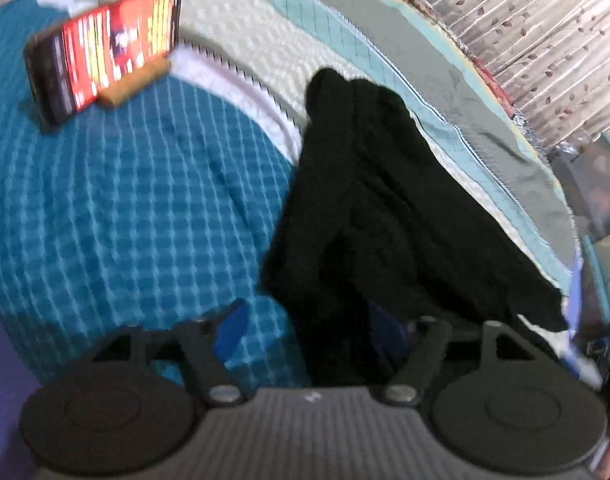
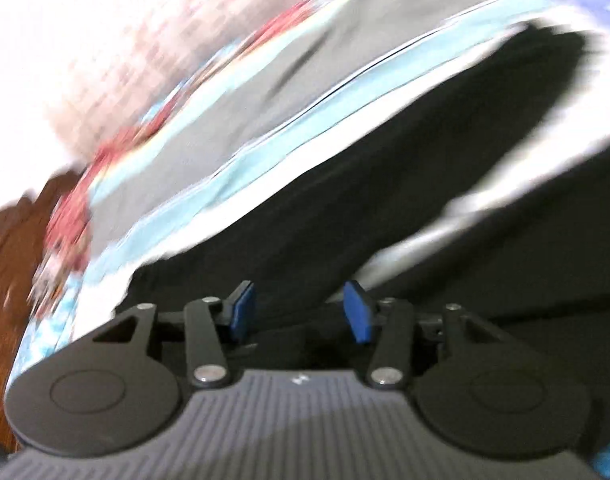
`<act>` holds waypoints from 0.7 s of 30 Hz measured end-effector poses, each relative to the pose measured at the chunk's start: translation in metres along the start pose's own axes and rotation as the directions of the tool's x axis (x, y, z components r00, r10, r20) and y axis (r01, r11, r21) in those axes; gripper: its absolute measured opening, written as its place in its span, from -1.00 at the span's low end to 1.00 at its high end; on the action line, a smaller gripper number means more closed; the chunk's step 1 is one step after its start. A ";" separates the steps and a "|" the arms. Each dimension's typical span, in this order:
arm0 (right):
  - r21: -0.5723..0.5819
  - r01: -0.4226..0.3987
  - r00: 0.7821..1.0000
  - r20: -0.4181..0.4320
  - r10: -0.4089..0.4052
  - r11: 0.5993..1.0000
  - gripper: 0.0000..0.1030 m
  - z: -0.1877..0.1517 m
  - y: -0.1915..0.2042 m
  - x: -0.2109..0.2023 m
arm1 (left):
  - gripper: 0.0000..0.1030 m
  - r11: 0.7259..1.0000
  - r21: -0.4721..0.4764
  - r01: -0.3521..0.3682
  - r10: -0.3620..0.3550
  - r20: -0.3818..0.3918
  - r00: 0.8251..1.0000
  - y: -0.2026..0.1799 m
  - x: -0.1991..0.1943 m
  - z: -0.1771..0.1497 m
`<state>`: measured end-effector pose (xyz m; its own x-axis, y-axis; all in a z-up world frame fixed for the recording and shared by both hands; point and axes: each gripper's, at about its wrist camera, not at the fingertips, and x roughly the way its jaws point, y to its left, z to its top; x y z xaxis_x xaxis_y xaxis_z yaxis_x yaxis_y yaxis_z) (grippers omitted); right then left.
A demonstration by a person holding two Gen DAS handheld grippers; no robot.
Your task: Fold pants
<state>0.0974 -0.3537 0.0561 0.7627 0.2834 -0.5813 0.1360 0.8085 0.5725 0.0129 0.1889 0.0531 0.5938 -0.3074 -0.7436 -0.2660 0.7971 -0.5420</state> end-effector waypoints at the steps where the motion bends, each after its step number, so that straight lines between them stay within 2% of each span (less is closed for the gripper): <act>1: 0.040 0.038 0.998 0.044 -0.040 0.998 0.00 0.004 -0.023 -0.017 | 0.59 1.000 -0.011 0.010 -0.010 -0.010 1.000 -0.001 0.003 -0.002; 3: 0.143 0.102 0.984 0.133 -0.122 0.984 0.01 0.006 -0.063 -0.051 | 0.66 0.999 -0.026 0.029 -0.030 -0.030 0.999 -0.005 0.010 -0.006; 6: 0.294 0.200 0.937 0.222 -0.271 0.935 0.03 0.005 -0.114 -0.091 | 0.79 0.997 -0.044 0.065 -0.067 -0.066 0.996 -0.013 0.023 -0.009; 7: 0.327 0.221 0.919 0.245 -0.309 0.919 0.03 0.004 -0.127 -0.101 | 0.79 0.997 -0.046 0.067 -0.070 -0.071 0.995 -0.016 0.027 -0.009; 9: 0.377 0.239 0.899 0.263 -0.350 0.895 0.03 0.009 -0.155 -0.117 | 0.65 0.998 -0.039 0.057 -0.060 -0.074 0.995 -0.024 0.035 -0.010; 11: 0.407 0.238 0.893 0.265 -0.364 0.882 0.03 0.017 -0.181 -0.125 | 0.28 0.999 -0.042 0.027 -0.030 -0.082 0.996 -0.029 0.042 -0.011; 12: 0.417 0.237 0.891 0.267 -0.367 0.877 0.03 0.019 -0.187 -0.123 | 0.19 0.999 -0.053 0.013 -0.017 -0.087 0.996 -0.030 0.045 -0.011; 15: 0.439 0.238 0.893 0.253 -0.373 0.867 0.03 0.032 -0.207 -0.113 | -0.27 0.995 -0.096 -0.017 0.008 -0.095 0.995 -0.029 0.050 -0.010; 16: 0.445 0.239 0.895 0.244 -0.373 0.863 0.03 0.035 -0.213 -0.107 | -0.59 0.994 -0.108 -0.027 0.016 -0.101 0.995 -0.028 0.051 -0.009; 18: 0.457 0.241 0.900 0.226 -0.374 0.856 0.04 0.039 -0.224 -0.104 | -0.72 0.990 -0.136 -0.037 0.023 -0.109 0.994 -0.027 0.053 -0.008; 19: 0.455 0.238 0.899 0.230 -0.372 0.858 -0.04 0.041 -0.226 -0.110 | -0.76 0.989 -0.139 -0.041 0.026 -0.108 0.994 -0.028 0.051 -0.007; 20: 0.445 0.243 0.900 0.227 -0.371 0.862 -0.64 0.046 -0.230 -0.119 | -0.78 0.990 -0.134 -0.044 0.030 -0.104 0.994 -0.031 0.047 -0.006; 21: 0.444 0.259 0.899 0.215 -0.382 0.858 -0.85 0.050 -0.225 -0.118 | -0.78 0.991 -0.125 -0.042 0.030 -0.094 0.995 -0.035 0.040 -0.004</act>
<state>0.0078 -0.5950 0.0246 0.7695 -0.1656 -0.6168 0.5946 0.5381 0.5974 0.0429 0.1467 0.0400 0.5113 -0.3311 -0.7930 -0.3834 0.7379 -0.5554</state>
